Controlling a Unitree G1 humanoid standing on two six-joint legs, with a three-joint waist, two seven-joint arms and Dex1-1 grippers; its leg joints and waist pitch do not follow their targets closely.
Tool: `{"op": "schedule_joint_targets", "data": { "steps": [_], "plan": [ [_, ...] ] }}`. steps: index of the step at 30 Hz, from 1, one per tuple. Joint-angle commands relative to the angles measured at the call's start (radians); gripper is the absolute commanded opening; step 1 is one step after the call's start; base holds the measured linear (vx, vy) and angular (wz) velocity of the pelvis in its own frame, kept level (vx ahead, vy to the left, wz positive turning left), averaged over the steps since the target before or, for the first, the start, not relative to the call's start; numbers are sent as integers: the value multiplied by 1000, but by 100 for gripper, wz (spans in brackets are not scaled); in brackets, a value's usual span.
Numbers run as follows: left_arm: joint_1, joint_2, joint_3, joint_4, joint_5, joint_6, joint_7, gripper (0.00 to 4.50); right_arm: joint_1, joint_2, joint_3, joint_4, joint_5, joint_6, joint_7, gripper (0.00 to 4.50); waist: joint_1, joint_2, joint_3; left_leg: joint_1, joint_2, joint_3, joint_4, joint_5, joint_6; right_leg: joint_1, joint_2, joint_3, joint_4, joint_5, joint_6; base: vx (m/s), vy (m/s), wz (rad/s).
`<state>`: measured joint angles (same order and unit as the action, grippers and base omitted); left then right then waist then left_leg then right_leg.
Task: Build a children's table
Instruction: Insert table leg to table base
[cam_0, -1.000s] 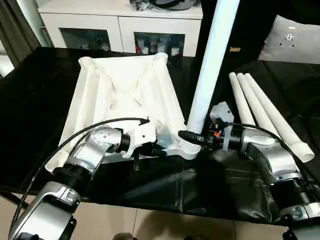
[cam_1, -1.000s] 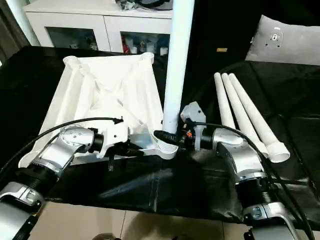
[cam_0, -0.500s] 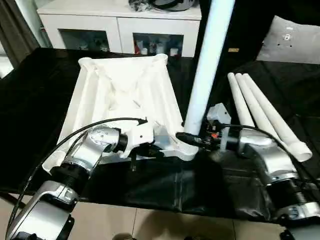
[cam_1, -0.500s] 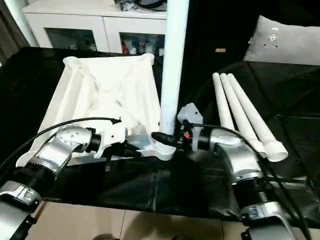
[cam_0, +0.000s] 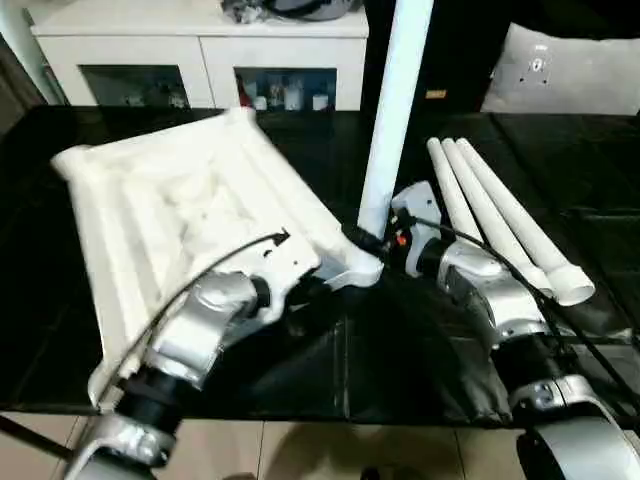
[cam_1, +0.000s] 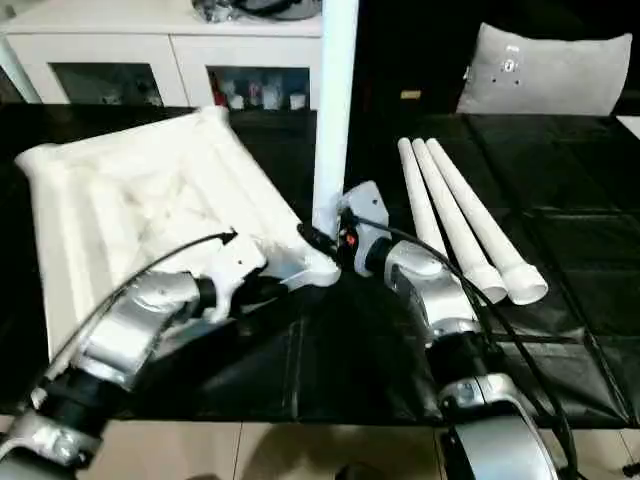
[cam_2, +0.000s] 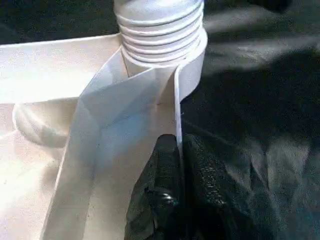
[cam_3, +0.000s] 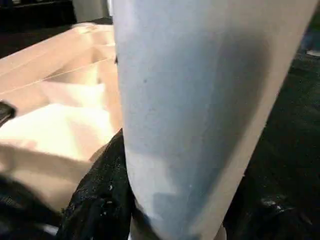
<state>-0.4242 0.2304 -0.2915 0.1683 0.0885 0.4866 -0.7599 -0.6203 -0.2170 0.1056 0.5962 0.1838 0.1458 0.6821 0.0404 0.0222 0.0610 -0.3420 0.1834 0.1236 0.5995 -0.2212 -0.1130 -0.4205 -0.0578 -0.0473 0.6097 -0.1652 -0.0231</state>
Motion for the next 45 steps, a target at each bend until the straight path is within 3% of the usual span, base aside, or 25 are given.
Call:
{"op": "schedule_joint_targets", "data": {
  "steps": [1,5,8,16,17,22,23,25,30,40,45],
  "plan": [
    [-24,-24,-43,-105,-29,-19,-37,0,20,-1,-1,79,-47,47,-59,190,11,-6,-65,-29,16,17,-65,-67,96,76,-61,35,-72,-190,-237,0,0,0],
    [-26,-19,-37,-108,-16,18,-7,0,19,6,2,90,-48,39,-64,190,12,-1,-60,-23,18,16,-70,-122,88,72,-62,33,-79,-263,-226,0,0,0],
    [-15,-20,-34,-139,-12,70,11,0,20,12,4,98,-48,24,-62,190,10,-4,-57,-24,18,15,-73,-150,78,71,-64,33,-85,-325,-205,0,0,0],
    [-16,-19,-27,-155,-26,92,10,0,32,23,-11,82,-21,18,-38,190,6,0,-59,-25,17,14,-72,-150,79,71,-62,33,-84,-303,-211,0,0,0],
    [-17,-17,-26,-155,-28,92,9,0,31,24,-14,83,-16,19,-33,225,6,0,-59,-25,18,14,-73,-151,79,71,-63,33,-83,-304,-211,0,0,0],
    [-19,-9,-21,-160,-33,89,18,0,32,23,-20,86,-6,11,-17,269,8,2,-61,-23,20,13,-73,-145,81,69,-64,33,-81,-280,-226,0,0,0],
    [-19,-10,-18,-161,-36,87,20,0,32,23,-22,86,-6,8,-16,293,10,3,-64,-22,21,14,-71,-133,81,69,-64,34,-79,-259,-234,0,0,0],
    [-17,-12,-11,-159,-44,67,18,0,36,20,-26,82,-6,4,-18,304,15,3,-69,-31,20,14,-65,-52,99,73,-60,32,-65,-125,-256,0,0,0],
    [-17,7,-6,-124,-43,44,11,0,69,-3,-39,33,11,5,15,344,28,5,-75,-33,19,16,-56,-1,128,75,-60,32,-53,-9,-284,0,0,0],
    [-32,67,-30,-68,-44,-47,-63,0,157,-91,-73,-117,80,-42,160,435,42,8,-74,-31,20,18,-56,-48,122,77,-60,32,-62,-94,-258,0,0,0],
    [-50,112,-76,-16,-27,-129,-124,0,166,-149,-73,-160,84,-75,237,447,52,8,-74,-28,19,18,-57,-60,112,73,-59,31,-65,-132,-242,0,0,0]
  ]
}}
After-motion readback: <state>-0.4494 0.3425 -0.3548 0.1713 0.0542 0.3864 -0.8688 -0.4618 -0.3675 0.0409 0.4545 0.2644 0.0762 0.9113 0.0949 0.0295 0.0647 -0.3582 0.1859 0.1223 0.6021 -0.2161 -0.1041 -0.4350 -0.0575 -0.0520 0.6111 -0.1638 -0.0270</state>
